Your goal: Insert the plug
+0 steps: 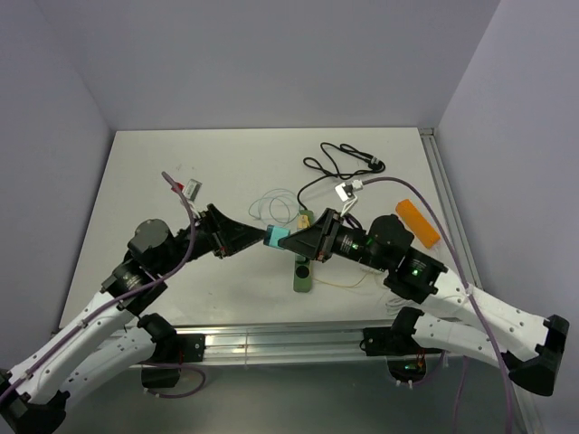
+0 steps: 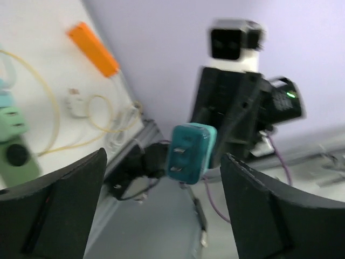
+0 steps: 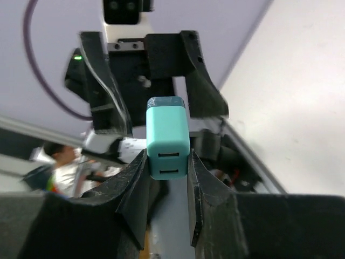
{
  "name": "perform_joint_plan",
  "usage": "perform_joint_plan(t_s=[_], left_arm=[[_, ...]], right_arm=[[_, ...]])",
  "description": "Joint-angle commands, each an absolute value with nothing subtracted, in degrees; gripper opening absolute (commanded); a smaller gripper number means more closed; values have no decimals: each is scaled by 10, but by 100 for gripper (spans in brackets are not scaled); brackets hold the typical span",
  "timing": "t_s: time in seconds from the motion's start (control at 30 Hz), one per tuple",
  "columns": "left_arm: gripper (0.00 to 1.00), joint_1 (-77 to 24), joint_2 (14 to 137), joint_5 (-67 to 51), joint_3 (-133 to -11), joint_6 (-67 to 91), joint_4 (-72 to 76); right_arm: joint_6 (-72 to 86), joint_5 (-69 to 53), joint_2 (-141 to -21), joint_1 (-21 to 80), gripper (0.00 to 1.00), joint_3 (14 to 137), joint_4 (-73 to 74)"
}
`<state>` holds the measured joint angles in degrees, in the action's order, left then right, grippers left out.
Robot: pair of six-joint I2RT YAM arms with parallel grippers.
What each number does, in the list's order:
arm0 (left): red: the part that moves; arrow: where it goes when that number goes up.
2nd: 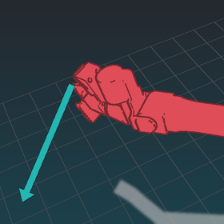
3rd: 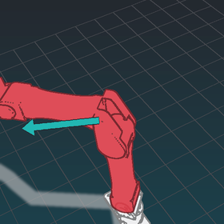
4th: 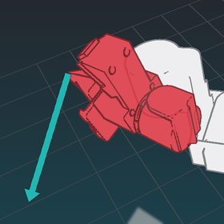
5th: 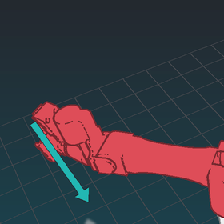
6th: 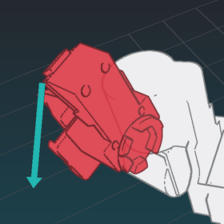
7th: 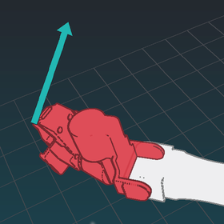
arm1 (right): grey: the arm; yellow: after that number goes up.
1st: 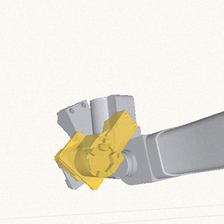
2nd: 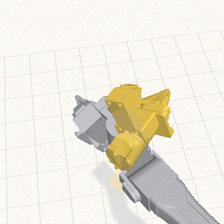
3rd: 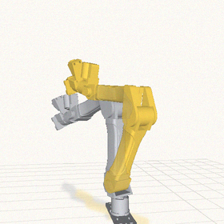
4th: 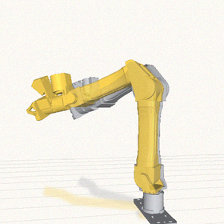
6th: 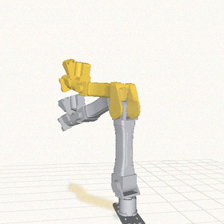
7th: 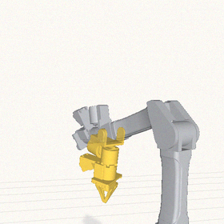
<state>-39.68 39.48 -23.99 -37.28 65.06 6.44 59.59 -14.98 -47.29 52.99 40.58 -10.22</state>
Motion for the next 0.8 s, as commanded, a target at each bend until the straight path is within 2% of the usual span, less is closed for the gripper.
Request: perform_joint_plan(t_s=[0.0,0.07,0.23,0.57,0.77], left_arm=[[93,-398,366,-99,-438,567,-117],[100,-398,358,-49,-447,553,-182],[100,-398,312,60,-450,550,-239],[93,-399,229,62,-400,562,-215],[93,-398,246,40,-396,565,-234]], right_arm=[[520,-83,-433,529,0,482,104],[511,-65,-428,530,0,500,167],[462,-27,-506,528,0,584,379],[455,13,-771,528,0,731,585],[497,33,-839,527,0,775,651]])
